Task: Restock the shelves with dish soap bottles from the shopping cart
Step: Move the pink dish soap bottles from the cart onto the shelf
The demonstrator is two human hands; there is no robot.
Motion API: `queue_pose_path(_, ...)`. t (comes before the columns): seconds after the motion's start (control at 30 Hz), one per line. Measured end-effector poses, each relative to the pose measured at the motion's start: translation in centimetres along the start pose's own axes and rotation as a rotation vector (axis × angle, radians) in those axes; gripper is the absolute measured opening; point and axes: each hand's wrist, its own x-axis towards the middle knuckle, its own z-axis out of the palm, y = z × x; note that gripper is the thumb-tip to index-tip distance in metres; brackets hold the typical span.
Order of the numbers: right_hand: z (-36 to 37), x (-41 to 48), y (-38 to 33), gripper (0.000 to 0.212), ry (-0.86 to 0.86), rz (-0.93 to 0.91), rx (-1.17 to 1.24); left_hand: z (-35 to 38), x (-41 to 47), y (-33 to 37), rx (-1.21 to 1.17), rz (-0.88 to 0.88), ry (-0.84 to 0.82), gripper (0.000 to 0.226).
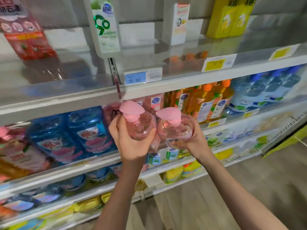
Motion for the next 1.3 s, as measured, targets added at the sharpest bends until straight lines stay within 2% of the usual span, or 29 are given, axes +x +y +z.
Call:
queue_pose_path(0.07, -0.8, 1.7, 0.4, 0.098, 0.009, -0.021, -0.016, 2.0, 0.6, -0.6, 0.011, 0.027, 0.019, 0.087)
queue_pose_path(0.3, -3.0, 6.8, 2.5, 0.09, 0.01, -0.065, -0.054, 6.9, 1.6, -2.5, 0.074, 0.108, 0.028, 0.085)
queue_pose_path(0.53, -4.2, 10.0, 4.3, 0.094, -0.006, -0.042, -0.047, 9.4, 2.8, -3.5, 0.122, 0.093, 0.089, 0.085)
queue_pose_path(0.63, -3.9, 11.5, 4.7, 0.093, -0.04, -0.043, -0.048, 9.7, 3.4, -3.6, 0.153, 0.004, 0.099, 0.089)
queue_pose_path(0.77, -3.0, 12.8, 5.9, 0.095, -0.099, -0.001, 0.018, 10.0, 4.2, -4.0, 0.226, -0.125, 0.034, 0.093)
queue_pose_path(0.9, -2.5, 13.2, 7.6, 0.091, -0.107, 0.056, 0.058, 10.4, 4.1, -5.1, 0.286, -0.111, 0.056, 0.094)
queue_pose_path(1.07, -3.0, 14.5, 8.8, 0.088, -0.129, 0.118, 0.037, 11.3, 3.4, -6.4, 0.549, -0.066, 0.105, 0.091)
queue_pose_path(1.17, -3.2, 15.3, 9.3, 0.104, -0.19, 0.11, 0.009, 11.3, 3.0, -6.4, 0.767, -0.005, 0.082, 0.083)
queue_pose_path(1.3, -3.3, 16.1, 9.4, 0.099, -0.321, 0.097, -0.101, 10.9, 2.4, -7.1, 1.038, 0.005, -0.068, 0.084)
